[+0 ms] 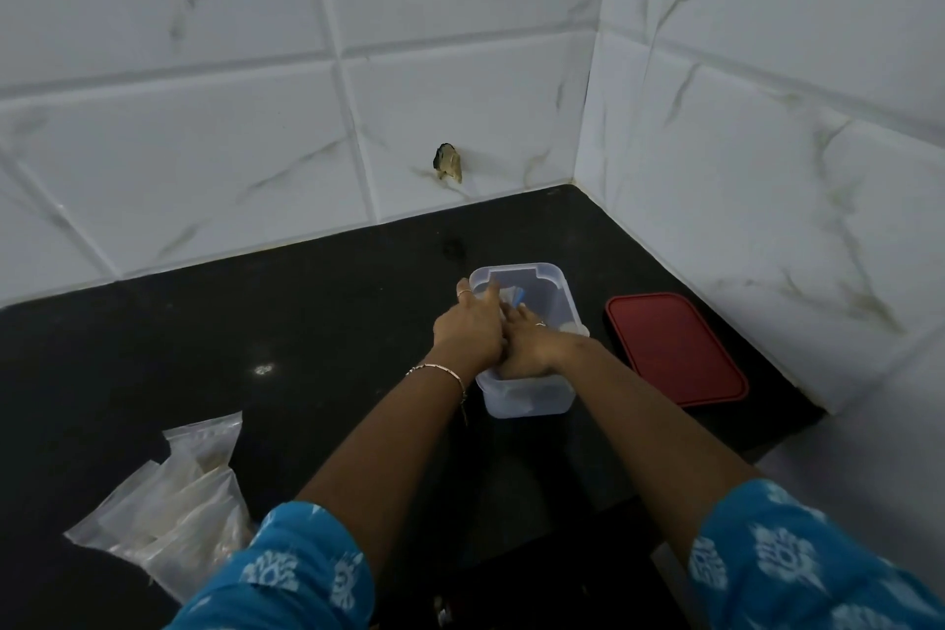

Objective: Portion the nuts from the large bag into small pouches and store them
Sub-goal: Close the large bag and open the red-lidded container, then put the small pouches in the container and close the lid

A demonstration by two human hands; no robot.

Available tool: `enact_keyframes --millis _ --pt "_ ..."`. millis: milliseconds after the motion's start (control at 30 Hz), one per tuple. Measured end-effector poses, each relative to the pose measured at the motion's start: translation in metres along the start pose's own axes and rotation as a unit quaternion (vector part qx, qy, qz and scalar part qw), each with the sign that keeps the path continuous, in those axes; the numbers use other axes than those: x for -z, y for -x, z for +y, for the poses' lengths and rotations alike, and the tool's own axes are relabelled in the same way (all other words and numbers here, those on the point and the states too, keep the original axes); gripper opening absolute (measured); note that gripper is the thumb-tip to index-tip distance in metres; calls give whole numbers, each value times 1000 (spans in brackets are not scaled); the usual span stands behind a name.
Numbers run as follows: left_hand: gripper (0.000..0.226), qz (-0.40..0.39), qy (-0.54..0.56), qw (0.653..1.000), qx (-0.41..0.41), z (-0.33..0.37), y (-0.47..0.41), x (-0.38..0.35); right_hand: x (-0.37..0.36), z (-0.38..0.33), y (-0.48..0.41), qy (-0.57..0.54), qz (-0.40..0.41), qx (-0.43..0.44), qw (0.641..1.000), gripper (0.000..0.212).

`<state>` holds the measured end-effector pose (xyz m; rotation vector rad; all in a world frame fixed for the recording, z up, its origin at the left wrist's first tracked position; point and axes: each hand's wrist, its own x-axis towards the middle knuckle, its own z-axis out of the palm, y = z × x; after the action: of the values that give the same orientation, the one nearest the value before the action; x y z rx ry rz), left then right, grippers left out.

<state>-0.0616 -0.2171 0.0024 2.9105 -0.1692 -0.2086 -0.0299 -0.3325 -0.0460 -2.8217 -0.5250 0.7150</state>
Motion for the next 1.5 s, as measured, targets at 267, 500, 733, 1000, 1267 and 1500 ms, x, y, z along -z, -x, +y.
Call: enact_keyframes --millis 267,500,733,1000,1267,1500 --pt "42 -16 36 999 -5 -6 -9 -5 -2 -5 -16 59 -41 -13 997 77" --pt "57 -57 116 991 -38 -18 -16 -5 11 -18 12 92 1 13 996 60" --pt "53 39 329 942 -49 -42 10 16 45 -34 82 -54 163 15 985 27" --pt "45 227 467 853 56 -122 116 29 -6 -131 83 -97 399 193 891 15" --pt "21 433 450 734 266 -217 247 16 -71 -232 63 -205 124 264 934 52" --pt "19 403 482 694 351 -253 295 -17 -106 -260 54 -393 48 207 895 50"
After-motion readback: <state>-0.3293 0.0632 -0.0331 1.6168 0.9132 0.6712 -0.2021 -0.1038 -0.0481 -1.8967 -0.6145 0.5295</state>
